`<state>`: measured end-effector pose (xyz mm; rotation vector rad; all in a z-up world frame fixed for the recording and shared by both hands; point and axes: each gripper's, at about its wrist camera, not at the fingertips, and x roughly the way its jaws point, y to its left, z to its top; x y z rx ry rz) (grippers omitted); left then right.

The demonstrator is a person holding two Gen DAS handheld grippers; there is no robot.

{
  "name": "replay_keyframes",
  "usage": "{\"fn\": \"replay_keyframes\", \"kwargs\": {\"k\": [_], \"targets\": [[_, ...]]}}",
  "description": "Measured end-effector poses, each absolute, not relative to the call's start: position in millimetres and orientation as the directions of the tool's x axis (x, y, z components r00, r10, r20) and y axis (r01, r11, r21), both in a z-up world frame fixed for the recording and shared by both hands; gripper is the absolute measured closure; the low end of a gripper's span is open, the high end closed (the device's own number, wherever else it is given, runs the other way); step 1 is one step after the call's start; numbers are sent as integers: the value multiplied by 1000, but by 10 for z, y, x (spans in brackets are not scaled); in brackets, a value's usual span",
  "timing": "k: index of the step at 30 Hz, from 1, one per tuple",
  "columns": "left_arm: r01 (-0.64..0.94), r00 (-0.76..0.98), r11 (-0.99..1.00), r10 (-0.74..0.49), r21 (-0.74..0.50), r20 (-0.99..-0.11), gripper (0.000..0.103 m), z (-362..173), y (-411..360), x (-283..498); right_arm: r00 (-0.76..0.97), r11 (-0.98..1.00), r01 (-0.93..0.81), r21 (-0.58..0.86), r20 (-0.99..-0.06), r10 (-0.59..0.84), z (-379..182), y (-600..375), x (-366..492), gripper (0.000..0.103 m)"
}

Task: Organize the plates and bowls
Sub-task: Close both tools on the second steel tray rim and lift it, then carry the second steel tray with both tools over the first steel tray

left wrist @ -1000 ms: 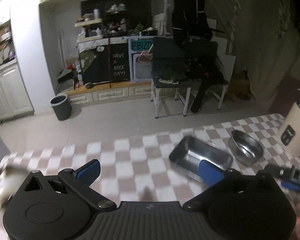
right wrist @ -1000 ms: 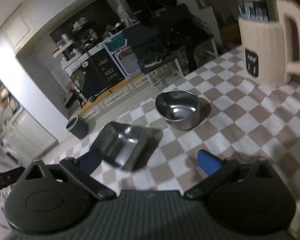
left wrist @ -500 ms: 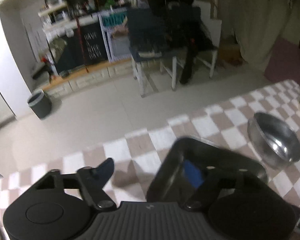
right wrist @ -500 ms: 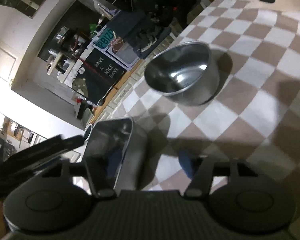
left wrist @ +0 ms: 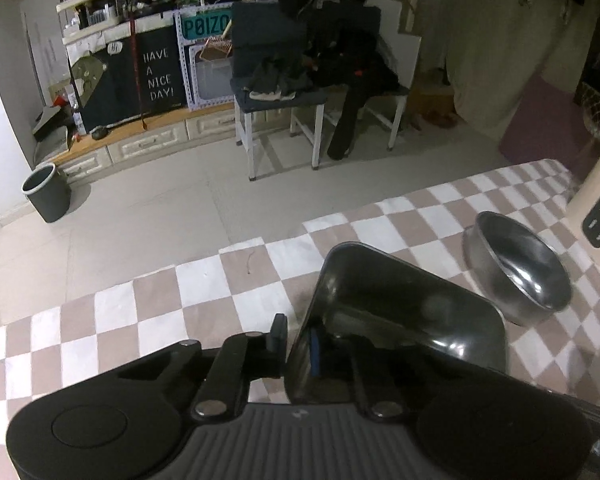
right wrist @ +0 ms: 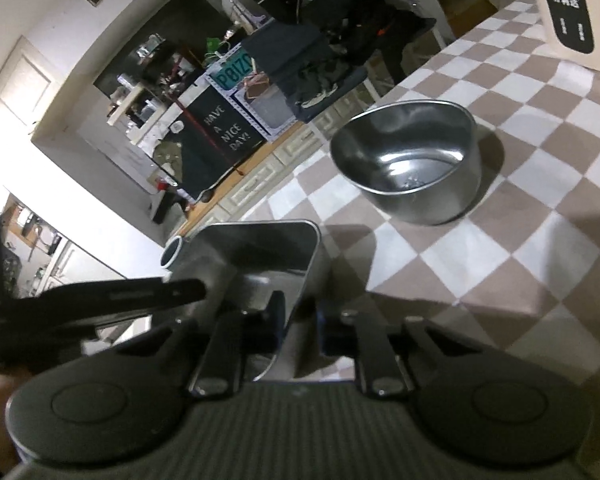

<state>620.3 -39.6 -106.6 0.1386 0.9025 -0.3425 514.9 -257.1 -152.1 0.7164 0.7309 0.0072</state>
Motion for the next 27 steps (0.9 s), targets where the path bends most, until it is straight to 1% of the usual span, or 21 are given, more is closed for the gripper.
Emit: {"fn": "replay_keyframes", "kwargs": {"k": [4,11,19,27], "targets": [[355,590,934,-259,-42,-765,96,-897,-376,5937,763,790,234,567,-611,212,-1443,-2515,5055,91],[342,632,938,-271,-52,-726,97,-524,-314,5350,786,839,176,514,-587,195,-1101,-2446,4542,92],[309,673,950,-255,-49,-694,97,44,-191,4548,834,875,85,477,-514,200,-397,-2422,3936,92],[245,697,966,-232,-78,-679,98,452,52,3729,830,910,-2,414,-507,233,71,-2276,3347,93]]}}
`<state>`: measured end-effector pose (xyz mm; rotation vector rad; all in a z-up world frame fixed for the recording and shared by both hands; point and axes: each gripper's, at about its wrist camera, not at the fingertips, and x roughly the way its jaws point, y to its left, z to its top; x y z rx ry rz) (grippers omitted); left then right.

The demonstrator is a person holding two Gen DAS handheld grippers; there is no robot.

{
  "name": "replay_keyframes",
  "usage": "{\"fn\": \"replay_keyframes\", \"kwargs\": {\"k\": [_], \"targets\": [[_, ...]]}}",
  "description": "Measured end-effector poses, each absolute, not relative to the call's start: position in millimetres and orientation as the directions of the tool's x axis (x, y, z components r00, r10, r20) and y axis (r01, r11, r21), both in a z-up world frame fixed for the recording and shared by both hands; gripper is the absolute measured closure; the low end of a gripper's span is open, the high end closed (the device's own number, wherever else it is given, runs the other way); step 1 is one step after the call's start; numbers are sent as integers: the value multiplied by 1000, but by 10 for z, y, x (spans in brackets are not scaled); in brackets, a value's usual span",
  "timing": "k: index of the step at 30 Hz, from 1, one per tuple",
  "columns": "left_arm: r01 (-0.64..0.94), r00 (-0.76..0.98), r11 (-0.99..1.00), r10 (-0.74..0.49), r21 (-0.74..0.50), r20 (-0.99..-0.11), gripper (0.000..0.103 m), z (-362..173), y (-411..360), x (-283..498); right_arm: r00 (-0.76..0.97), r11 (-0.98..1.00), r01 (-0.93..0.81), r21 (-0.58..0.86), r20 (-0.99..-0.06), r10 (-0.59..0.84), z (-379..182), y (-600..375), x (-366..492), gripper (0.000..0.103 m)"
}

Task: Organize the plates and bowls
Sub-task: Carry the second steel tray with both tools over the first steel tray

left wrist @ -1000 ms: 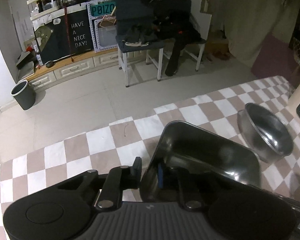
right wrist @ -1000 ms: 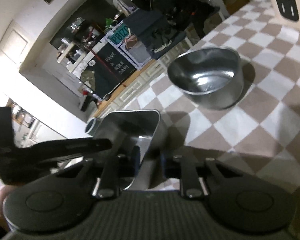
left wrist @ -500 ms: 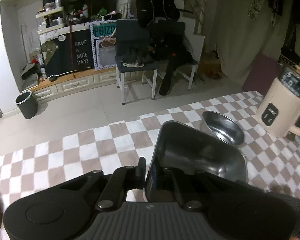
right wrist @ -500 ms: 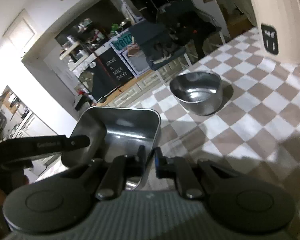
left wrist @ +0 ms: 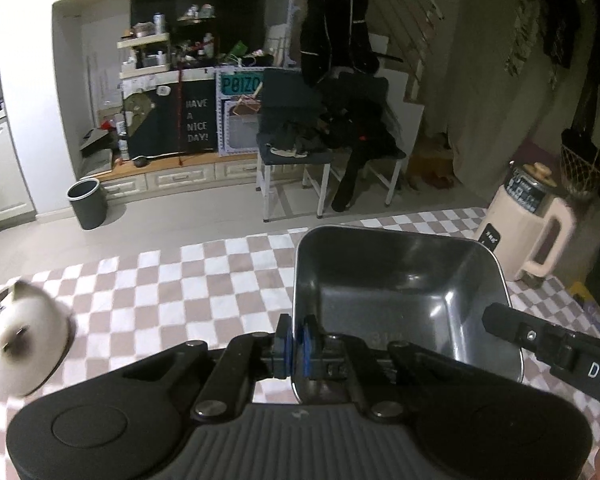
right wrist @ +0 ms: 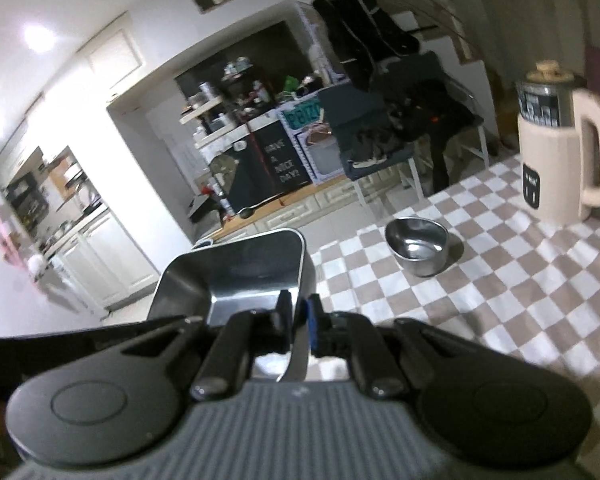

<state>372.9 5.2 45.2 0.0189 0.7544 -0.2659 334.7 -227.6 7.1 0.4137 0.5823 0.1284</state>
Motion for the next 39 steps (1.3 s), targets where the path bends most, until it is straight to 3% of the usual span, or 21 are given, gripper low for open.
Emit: {"fn": "replay_keyframes", "kwargs": {"k": [18,28,39], "targets": [[194,762,976,-212,-97,-612,98,1034,496,2066,773,922,-112,370,-551,315,503,-1972,2376,96],[101,768,992,-123,-71,-628,98,922,1022,1618,716,914,-240,328,-576,395,398,-1581,2274,95],[-66,745,993,-16,-98,-667,98,512,1878,1573,579,864,-288,413,-644,501,-115,-899,2481,95]]}}
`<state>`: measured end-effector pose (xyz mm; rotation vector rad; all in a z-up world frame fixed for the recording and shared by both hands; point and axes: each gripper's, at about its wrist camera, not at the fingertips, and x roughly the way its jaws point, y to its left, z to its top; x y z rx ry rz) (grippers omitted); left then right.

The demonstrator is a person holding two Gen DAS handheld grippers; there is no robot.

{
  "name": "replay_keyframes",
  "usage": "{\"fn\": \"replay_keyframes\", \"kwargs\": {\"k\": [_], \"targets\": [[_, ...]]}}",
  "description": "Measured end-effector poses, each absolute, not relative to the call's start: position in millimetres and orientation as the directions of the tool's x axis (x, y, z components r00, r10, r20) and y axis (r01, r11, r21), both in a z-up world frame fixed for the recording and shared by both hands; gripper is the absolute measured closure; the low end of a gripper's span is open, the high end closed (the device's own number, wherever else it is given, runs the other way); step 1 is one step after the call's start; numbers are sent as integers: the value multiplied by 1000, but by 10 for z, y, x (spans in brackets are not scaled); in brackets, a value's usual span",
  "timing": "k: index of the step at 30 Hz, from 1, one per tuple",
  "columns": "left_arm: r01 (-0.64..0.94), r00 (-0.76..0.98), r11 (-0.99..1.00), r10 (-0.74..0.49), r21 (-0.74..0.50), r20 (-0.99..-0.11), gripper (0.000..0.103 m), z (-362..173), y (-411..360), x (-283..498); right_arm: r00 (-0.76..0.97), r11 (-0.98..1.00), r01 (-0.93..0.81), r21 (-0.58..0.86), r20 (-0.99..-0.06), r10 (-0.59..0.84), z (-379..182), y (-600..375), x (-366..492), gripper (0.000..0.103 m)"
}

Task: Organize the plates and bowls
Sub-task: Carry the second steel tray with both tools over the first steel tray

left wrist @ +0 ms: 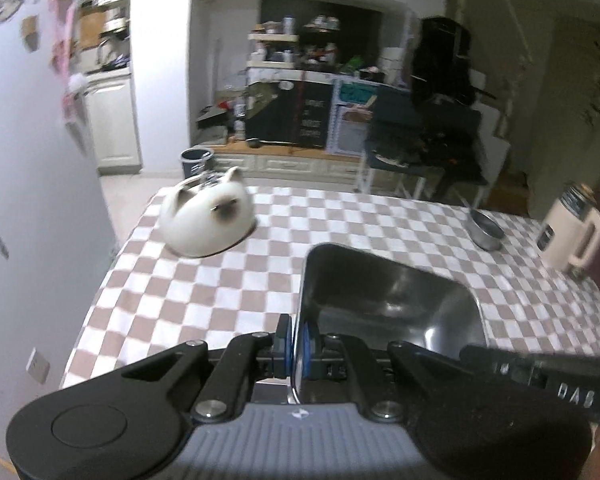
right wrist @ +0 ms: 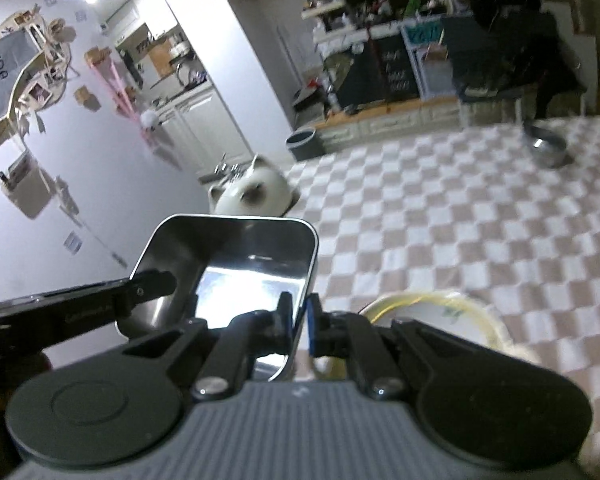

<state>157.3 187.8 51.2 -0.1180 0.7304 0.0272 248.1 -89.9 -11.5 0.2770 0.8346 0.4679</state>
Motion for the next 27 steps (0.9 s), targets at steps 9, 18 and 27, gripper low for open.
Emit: {"fn": "replay_keyframes", "kwargs": {"k": [9,18,27], "targets": [[-110,728,991,24,-82,-685,97,323,2136,1582,506,852,-268,449,-687,521,-480,-554,2535,94],[-114,719,990,24,-84,-694,97,297,2268,1491,473,831,-270,486,-685,555,-505,-507,2556,94],[-110,723,988,5,-108,-690,96,330,2379,1444,465,810,-270,521,-666,584,-522,-449,2547,94]]}}
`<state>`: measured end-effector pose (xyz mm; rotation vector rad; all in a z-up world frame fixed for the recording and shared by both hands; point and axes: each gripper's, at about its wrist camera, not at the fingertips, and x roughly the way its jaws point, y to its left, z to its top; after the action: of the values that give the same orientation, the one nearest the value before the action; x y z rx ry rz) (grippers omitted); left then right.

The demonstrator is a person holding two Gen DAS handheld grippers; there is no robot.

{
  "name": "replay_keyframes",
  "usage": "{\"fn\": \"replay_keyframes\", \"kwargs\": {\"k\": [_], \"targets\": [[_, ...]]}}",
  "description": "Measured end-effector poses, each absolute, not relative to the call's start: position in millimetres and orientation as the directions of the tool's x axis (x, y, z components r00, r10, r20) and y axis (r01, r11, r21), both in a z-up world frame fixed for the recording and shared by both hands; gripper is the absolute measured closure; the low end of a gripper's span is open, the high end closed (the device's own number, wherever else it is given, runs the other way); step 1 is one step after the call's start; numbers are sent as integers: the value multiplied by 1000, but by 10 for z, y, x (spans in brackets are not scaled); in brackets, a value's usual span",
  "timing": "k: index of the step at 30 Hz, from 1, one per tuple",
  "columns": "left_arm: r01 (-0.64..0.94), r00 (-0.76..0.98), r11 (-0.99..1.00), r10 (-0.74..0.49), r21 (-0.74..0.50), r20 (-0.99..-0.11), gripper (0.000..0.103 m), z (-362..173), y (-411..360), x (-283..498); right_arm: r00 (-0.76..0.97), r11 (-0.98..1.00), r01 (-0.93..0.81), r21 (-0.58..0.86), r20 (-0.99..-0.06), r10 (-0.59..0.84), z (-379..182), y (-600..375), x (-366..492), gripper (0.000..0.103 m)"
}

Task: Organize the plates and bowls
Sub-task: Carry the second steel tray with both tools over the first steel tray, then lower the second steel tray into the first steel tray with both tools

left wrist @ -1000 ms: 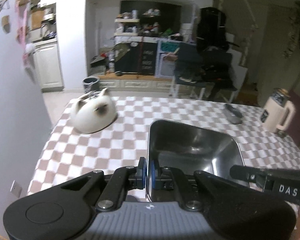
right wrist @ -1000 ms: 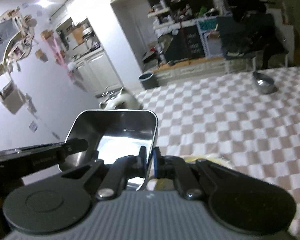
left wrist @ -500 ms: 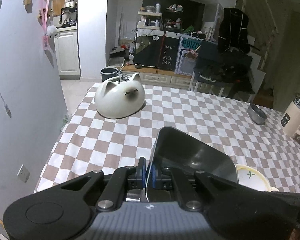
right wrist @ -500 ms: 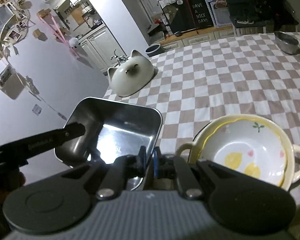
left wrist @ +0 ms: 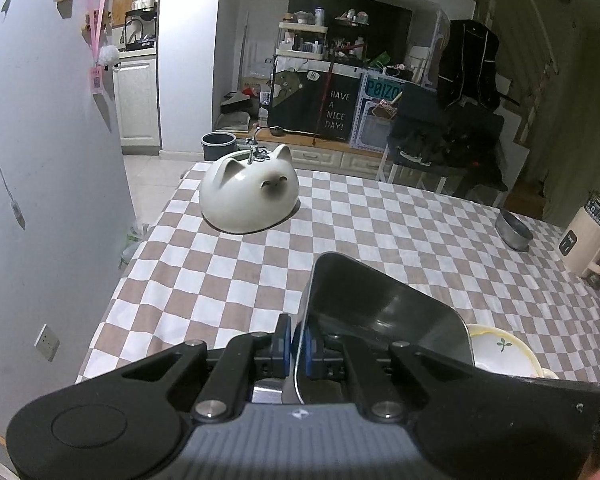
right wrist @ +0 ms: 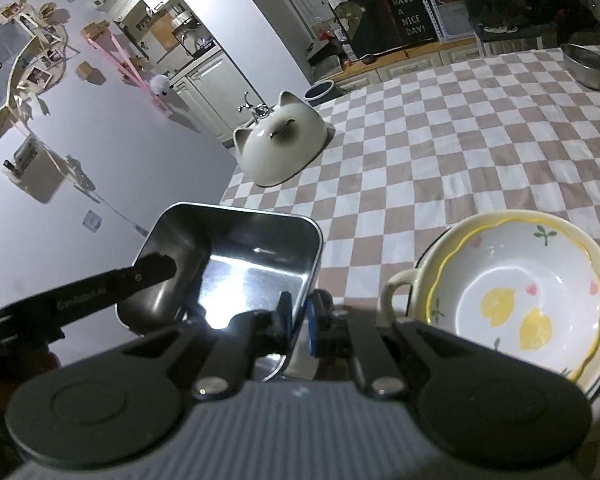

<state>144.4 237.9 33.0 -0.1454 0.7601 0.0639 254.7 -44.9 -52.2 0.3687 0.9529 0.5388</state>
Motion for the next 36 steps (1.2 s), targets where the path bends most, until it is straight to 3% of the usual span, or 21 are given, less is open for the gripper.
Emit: {"fn": "replay_keyframes", "kwargs": {"k": [7,18,22,36], "targets": [[-119,729,987,13,-109,-684,96,340,2459,1435,460,795,-271,542,-652,602,-485,-377,2552,94],[-117,640,991,26,-64,-768,96,-12,2520,1557,435,817,-258,516,-693,575,-622,-260,2554,93],[-120,596,993,53,-24,-801,89,-128,2516,1651,427,831,-276,482,-713,556,-659,-158,2516,92],[-98,520,994,91,47,-849,89,-400,2477,1863,427,845,-213,490,-732,532,-814,-122,2623,93]]}}
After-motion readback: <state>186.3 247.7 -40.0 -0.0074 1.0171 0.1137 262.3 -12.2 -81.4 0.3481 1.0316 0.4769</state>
